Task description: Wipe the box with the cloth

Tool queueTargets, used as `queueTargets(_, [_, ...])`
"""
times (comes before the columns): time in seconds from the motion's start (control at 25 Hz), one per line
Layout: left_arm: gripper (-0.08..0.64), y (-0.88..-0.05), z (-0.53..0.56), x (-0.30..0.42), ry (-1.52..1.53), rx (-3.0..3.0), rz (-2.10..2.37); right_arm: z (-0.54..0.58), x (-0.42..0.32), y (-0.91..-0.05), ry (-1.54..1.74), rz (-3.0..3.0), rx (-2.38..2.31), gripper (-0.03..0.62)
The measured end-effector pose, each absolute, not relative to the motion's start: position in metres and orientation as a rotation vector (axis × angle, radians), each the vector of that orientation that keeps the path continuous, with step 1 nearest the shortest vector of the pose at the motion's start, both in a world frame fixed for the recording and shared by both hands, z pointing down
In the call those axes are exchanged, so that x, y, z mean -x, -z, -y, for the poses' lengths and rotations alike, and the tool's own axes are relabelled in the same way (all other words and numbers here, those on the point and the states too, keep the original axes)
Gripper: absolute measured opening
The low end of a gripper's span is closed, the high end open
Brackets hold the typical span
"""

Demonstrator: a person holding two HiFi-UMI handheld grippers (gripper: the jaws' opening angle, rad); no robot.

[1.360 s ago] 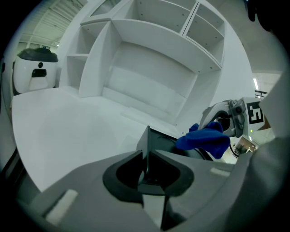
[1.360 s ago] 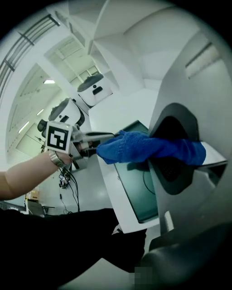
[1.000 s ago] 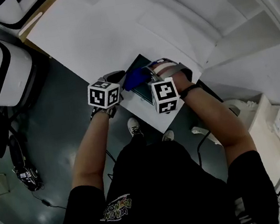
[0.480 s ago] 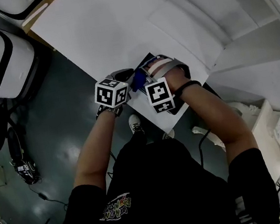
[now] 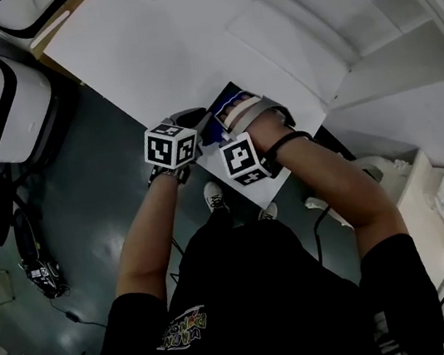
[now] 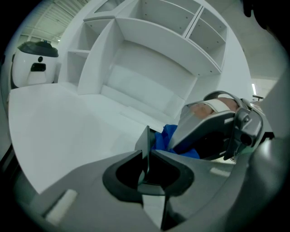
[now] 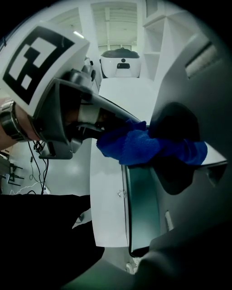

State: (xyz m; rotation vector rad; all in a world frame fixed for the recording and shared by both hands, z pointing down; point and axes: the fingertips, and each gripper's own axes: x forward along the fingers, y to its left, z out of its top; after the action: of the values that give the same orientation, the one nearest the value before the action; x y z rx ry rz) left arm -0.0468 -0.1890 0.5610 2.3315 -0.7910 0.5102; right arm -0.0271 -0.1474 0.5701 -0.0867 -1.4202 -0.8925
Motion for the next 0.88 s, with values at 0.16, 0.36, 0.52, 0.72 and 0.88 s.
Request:
queueTargets(0.16, [0.061, -0.561, 0.189, 0.047, -0.514, -2.332, 0.79, 0.136, 0.019, -0.573, 0.864, 1.422, 0.106, 0.091])
queueTargets(0.36, [0.063, -0.562, 0.189, 0.046, -0.52, -2.334, 0.783, 0.125, 0.011, -0.574, 0.86, 1.422, 0.106, 0.089])
queueTargets(0.52, [0.063, -0.562, 0.189, 0.047, -0.523, -2.336, 0.788, 0.117, 0.006, -0.574, 0.856, 1.417, 0.106, 0.087])
queueTargets(0.72, [0.063, -0.562, 0.189, 0.047, -0.531, -2.339, 0.788, 0.104, -0.007, -0.575, 0.837, 1.401, 0.119, 0.089])
queueTargets(0.88, [0.063, -0.561, 0.189, 0.047, -0.532, -2.34, 0.79, 0.091, -0.018, -0.575, 0.816, 1.41, 0.12, 0.089])
